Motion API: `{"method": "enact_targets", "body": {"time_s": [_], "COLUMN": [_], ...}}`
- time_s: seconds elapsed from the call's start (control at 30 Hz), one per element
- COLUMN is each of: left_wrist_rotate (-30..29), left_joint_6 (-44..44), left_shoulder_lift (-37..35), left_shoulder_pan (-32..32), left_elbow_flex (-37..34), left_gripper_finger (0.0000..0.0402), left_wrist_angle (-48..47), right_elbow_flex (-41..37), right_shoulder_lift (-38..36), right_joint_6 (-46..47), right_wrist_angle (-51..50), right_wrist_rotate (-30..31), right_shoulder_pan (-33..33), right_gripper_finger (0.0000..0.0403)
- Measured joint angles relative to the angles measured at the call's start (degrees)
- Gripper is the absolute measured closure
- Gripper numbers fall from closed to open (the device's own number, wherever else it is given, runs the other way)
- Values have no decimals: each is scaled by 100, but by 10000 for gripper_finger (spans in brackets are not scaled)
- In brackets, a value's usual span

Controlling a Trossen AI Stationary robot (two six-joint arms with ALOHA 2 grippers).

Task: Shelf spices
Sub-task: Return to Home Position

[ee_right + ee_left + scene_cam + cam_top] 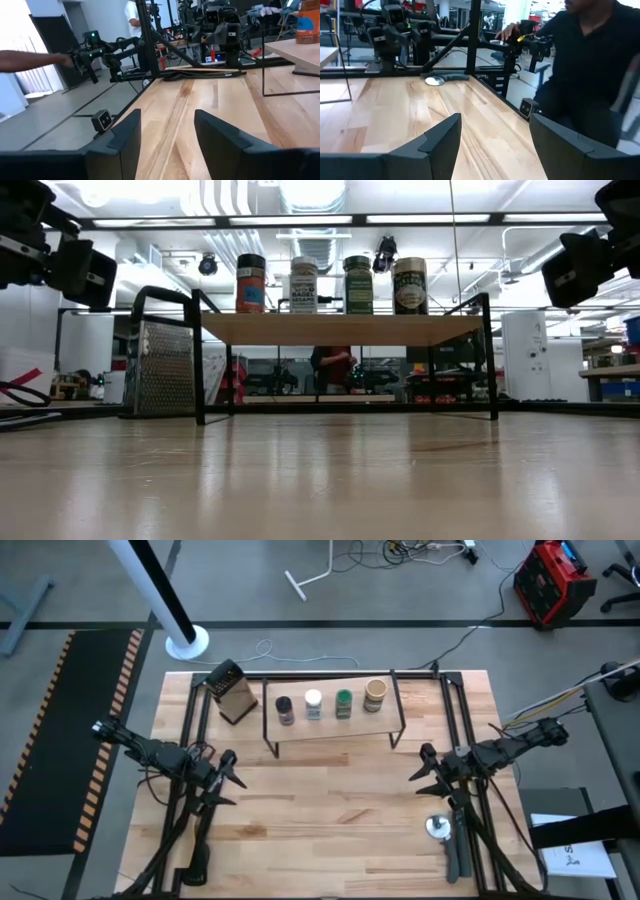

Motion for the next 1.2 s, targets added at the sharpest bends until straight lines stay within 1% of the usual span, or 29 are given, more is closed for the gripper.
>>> {"method": "enact_targets", "body": {"time_s": [0.2,0.57,0.97,1.2], "left_wrist_rotate": [-8,-11,-11,-11], "left_joint_6": [0,0,0,0], "left_shoulder_lift": [198,658,1173,1424], "left_shoulder_pan": [-2,-2,-2,-2], "left_elbow_flex": [25,39,44,50], "left_gripper_finger": [177,177,177,177], "left_wrist_angle": [24,44,52,54], "right_elbow_flex": [-2,-2,-4,-4], "right_shoulder_lift": [8,40,40,40], "right_joint_6": [0,0,0,0], "right_wrist_angle": [12,23,32,36], "right_wrist_rotate": [2,4,13,13], "right_shoulder_pan": [0,0,0,0], "right_gripper_finger": [245,233,247,237]}}
